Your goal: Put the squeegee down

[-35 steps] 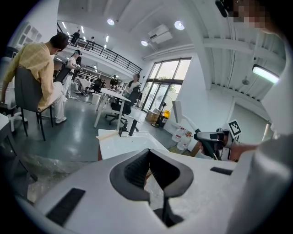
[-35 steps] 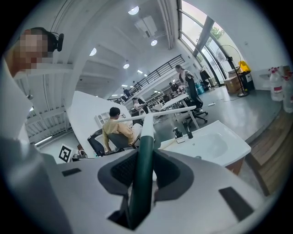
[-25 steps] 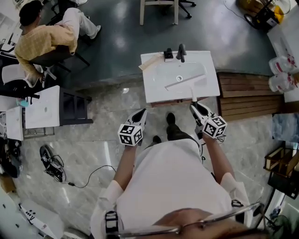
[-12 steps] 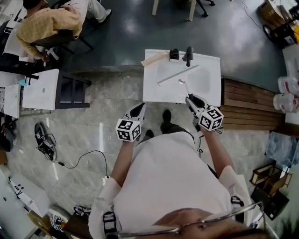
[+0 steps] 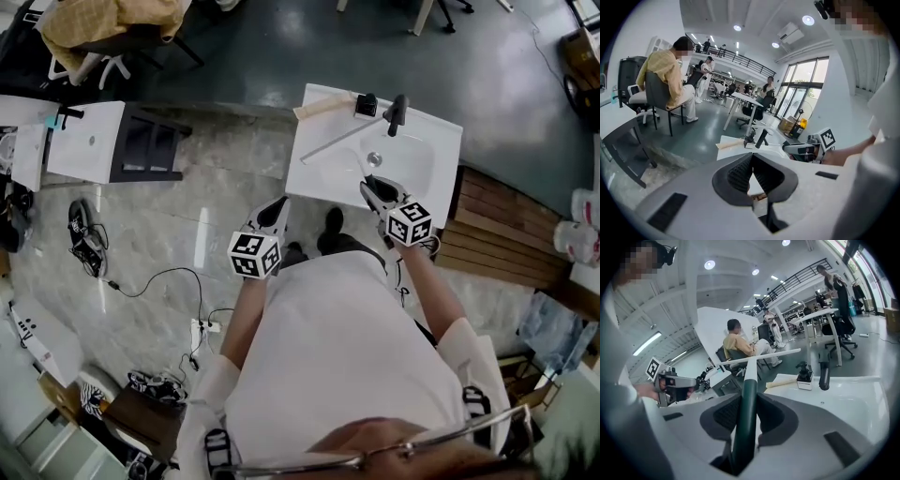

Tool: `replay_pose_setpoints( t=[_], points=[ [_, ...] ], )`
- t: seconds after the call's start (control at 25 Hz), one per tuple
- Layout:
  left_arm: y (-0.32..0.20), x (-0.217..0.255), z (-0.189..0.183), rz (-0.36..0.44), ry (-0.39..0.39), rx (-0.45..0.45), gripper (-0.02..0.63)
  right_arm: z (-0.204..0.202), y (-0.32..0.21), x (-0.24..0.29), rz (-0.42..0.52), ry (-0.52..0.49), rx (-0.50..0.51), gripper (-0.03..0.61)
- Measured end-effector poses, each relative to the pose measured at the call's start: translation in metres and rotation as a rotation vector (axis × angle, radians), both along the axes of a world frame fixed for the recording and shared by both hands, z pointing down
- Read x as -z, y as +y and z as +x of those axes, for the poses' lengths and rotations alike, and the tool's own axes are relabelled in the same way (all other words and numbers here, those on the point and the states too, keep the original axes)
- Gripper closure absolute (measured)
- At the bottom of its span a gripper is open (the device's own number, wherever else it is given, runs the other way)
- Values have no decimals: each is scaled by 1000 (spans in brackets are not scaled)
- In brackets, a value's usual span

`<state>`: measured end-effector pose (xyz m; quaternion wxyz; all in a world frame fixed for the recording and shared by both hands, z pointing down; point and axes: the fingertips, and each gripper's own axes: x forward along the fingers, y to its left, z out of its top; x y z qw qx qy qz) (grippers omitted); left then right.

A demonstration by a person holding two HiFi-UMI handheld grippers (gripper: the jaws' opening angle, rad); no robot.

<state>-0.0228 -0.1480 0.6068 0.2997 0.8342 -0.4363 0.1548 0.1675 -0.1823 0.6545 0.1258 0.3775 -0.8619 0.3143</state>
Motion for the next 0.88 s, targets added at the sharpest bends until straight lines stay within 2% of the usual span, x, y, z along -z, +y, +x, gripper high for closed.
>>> replay_pose_setpoints(
  t=[0.32, 0.56, 0.88],
  points=[
    [-6, -6, 9, -26, 4, 63, 609, -21, -22, -47, -77, 29, 94, 479],
    [-6, -15, -3, -53, 5, 92, 609, -36, -29, -79, -128, 57, 108, 479],
    [-10, -33, -19, -89, 12, 82, 609, -66, -34, -123, -154, 148, 162, 479]
  ],
)
